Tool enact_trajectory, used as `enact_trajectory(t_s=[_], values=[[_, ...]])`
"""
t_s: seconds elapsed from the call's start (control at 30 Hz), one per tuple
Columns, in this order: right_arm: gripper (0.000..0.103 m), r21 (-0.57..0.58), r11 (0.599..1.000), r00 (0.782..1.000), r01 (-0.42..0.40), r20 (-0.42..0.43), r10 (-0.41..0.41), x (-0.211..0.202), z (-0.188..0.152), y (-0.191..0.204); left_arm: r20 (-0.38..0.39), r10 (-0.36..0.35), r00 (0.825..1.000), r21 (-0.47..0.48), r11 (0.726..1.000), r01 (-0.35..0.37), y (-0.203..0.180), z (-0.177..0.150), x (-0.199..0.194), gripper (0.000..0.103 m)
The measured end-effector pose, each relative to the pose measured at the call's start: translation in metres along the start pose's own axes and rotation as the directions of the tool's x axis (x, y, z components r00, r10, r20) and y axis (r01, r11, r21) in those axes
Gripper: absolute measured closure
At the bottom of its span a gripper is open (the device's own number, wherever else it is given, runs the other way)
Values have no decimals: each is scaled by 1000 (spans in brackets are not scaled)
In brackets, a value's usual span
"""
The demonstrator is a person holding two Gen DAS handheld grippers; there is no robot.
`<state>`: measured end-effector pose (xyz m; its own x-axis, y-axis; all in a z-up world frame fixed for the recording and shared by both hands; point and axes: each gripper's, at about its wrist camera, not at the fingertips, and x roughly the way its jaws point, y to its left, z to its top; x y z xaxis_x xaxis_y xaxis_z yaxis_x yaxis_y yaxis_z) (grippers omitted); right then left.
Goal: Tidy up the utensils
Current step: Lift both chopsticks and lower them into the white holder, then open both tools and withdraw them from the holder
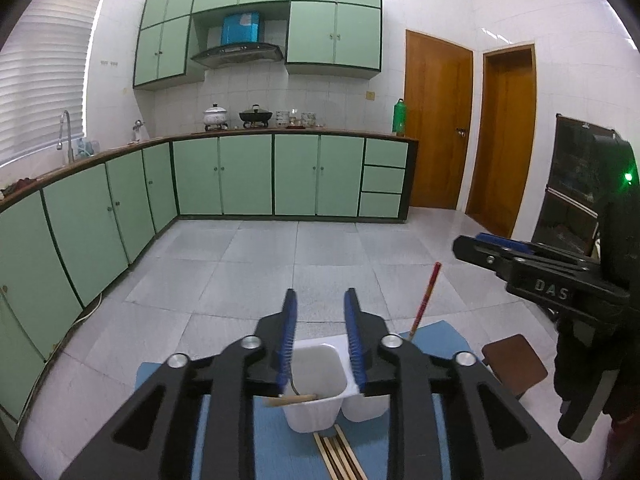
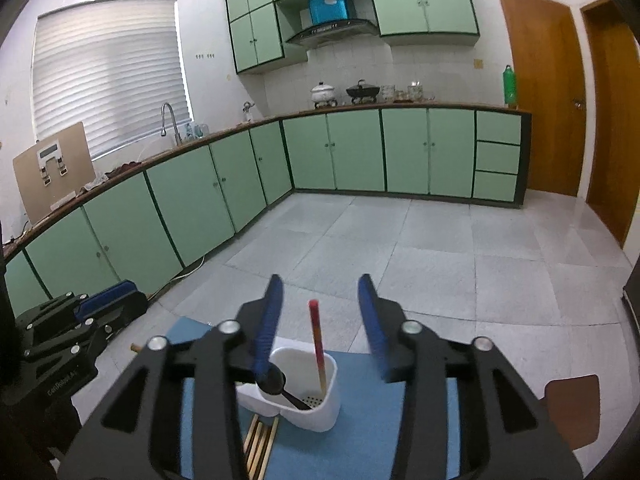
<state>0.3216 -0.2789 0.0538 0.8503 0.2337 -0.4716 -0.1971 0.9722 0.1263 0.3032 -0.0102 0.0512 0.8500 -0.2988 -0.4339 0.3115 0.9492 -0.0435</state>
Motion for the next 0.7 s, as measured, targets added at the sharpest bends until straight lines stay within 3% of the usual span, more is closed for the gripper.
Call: enact_trajectory(t_s=[0.03, 0.23, 0.33, 0.5, 0.7], values=[[46, -5, 1000, 1000, 8, 9, -8, -7, -2, 0, 9, 1, 1000, -4, 1000, -1, 0, -1, -7, 71], [24, -52, 998, 999, 27, 31, -26, -54, -36, 8, 30, 22, 999, -28, 999, -21, 1, -23, -46, 45], [15, -62, 998, 999, 18, 34, -16, -75, -63, 15, 11, 17, 1000, -57, 998, -17, 3, -47, -60, 43], [10, -34, 999, 1000, -9, -8, 9, -97, -121, 19, -42, 27, 999, -86, 996, -30, 5, -92, -75, 33], [10, 3, 1000, 996, 6, -86, -6, -102, -183, 26, -143, 66, 988, -69, 995, -76, 1, -152, -83, 32]])
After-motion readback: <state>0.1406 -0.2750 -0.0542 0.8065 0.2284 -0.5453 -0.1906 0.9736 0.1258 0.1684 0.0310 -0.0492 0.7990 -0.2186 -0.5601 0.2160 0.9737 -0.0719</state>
